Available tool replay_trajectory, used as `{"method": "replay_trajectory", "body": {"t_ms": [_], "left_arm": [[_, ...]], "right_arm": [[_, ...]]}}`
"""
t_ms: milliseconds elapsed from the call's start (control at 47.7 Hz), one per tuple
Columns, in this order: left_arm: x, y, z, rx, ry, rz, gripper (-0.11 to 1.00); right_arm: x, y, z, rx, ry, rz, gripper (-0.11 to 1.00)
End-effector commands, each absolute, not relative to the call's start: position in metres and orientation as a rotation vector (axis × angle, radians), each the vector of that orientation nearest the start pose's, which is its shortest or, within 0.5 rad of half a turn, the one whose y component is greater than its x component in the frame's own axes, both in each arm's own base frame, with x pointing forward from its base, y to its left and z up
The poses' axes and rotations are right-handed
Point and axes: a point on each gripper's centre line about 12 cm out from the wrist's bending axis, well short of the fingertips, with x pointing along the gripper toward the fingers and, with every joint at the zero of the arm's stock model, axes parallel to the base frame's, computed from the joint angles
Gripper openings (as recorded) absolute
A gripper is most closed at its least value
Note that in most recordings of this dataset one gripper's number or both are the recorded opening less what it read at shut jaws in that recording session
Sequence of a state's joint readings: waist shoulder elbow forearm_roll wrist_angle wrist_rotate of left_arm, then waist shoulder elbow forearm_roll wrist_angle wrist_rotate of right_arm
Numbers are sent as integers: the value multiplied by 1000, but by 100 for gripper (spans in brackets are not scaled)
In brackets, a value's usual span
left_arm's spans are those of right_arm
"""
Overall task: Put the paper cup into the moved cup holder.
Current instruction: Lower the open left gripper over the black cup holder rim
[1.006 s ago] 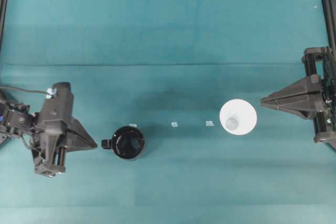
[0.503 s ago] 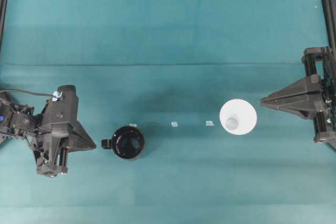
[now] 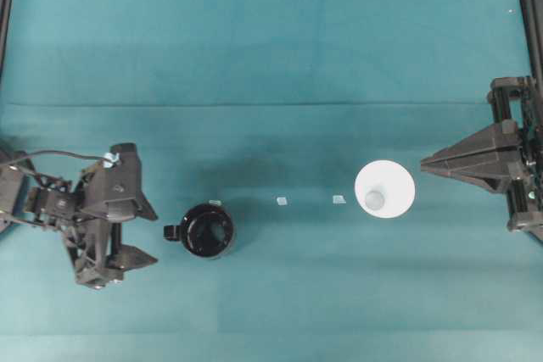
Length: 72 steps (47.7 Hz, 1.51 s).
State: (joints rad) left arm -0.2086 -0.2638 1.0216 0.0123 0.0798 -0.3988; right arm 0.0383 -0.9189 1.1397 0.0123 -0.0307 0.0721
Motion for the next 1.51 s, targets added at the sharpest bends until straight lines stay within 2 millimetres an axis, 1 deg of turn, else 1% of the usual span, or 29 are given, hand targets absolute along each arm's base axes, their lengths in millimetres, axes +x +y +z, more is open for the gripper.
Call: {"method": "replay_trajectory", "body": {"t_ms": [0,147,335,608,839,922,1111,1279,1488], "left_arm": [[276,-60,133,-276,843,-40,91],[276,-60,125,-276,851,-38,92],[278,-60,120,-276,853,-38,92],[280,-56,121,-279,846,-27,92],[285,-41,123,-268,829,6,93],[289,-39,126,-261,818,8,93],[296,-41,131,-263,802,3,92],[300,-45,131,-256,803,-9,92],[295,-54,126,-255,830,-27,92]], "right_arm": [[209,8,277,93,170,31,-3],[209,8,276,93,175,29,-3],[209,8,274,93,190,30,-3],[209,8,274,91,192,29,-3],[209,8,274,91,192,30,-3],[209,8,274,91,193,30,-3],[209,8,274,91,193,30,-3],[209,8,274,91,195,29,-3],[209,8,273,91,200,30,-3]]}}
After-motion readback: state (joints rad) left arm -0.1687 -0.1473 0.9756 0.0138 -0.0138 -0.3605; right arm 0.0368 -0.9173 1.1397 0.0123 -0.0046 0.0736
